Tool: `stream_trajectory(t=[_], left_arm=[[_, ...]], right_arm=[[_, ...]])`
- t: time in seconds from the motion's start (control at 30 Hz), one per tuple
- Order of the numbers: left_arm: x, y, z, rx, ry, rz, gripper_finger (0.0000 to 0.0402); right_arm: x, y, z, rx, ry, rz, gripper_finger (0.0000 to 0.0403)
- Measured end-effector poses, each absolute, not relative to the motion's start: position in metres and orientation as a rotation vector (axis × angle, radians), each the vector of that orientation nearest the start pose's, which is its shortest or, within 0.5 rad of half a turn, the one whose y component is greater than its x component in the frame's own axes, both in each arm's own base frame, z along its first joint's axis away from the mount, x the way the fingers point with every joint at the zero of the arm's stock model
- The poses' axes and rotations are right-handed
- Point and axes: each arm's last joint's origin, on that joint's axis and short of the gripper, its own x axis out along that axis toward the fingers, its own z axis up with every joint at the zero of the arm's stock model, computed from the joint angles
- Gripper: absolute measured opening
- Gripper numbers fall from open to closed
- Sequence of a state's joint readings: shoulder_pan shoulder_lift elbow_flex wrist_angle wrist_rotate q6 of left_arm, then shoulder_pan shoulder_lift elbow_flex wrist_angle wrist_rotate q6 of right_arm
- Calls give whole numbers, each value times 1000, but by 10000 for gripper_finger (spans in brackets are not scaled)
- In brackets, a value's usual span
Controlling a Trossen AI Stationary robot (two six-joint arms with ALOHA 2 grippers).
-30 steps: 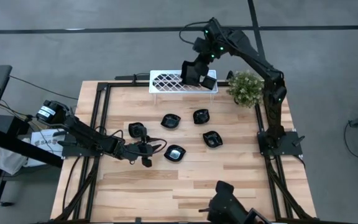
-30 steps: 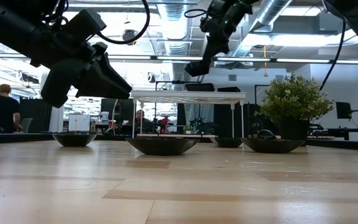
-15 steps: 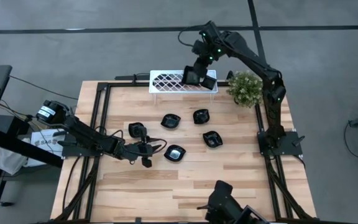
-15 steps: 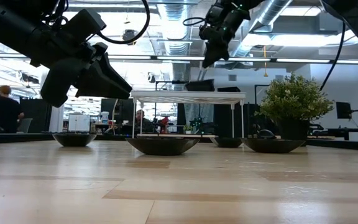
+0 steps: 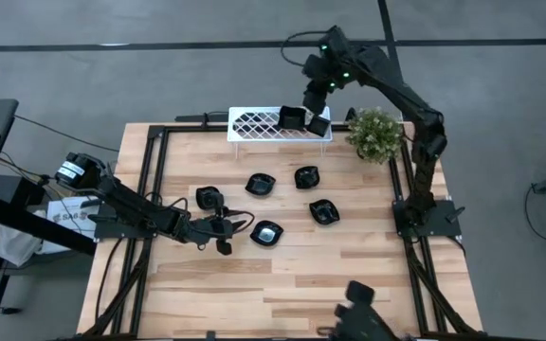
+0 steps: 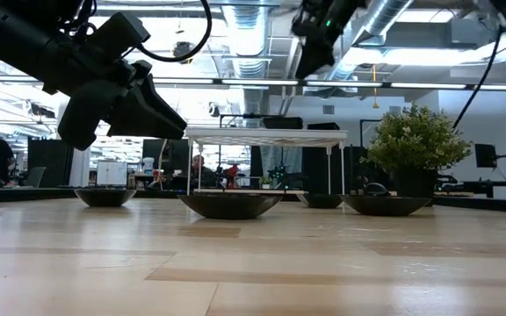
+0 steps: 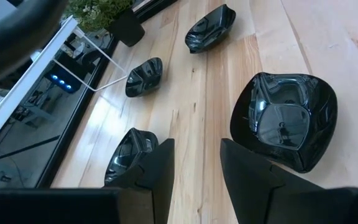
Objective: Pick & Place Mini shaped plates
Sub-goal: Put the black leaf-shaped plate on the shelf
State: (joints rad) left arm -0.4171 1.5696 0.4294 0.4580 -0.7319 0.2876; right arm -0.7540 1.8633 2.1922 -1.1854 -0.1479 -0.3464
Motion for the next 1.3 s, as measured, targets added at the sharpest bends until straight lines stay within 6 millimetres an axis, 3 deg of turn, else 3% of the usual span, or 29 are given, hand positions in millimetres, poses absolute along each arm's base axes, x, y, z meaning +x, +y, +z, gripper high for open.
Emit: stream_trajectory(t=[0.2, 0.3, 0.4, 0.5, 0.7, 0.83, 0.93, 1.07, 1.17, 1.3], left_arm=[[232, -82, 114, 649, 621, 220, 131], [232, -82, 113, 649, 621, 220, 131], [232, -82, 114, 649, 621, 219, 131], [232, -84, 114, 651, 618, 212, 131], [232, -82, 115, 620, 602, 292, 131], [236, -82, 119, 637, 651, 383, 131], [245, -85, 129, 620, 727, 412, 131], [255, -84, 146, 424, 855, 432, 131], [252, -78, 156, 221, 991, 384, 131], [234, -68, 160, 67, 1140, 374, 131]], right_arm=[[241, -212, 463, 45, 720, -438, 89], [229, -186, 468, 39, 662, -391, 83], [223, -157, 461, 7, 591, -342, 77], [222, -126, 434, -42, 557, -327, 71], [232, -66, 333, -163, 541, -260, 63], [227, -38, 283, -171, 538, -259, 63], [222, -23, 263, -155, 558, -256, 63], [219, -9, 245, -160, 602, -211, 64], [219, -2, 237, -174, 624, -183, 64], [221, 4, 227, -188, 623, -154, 64]])
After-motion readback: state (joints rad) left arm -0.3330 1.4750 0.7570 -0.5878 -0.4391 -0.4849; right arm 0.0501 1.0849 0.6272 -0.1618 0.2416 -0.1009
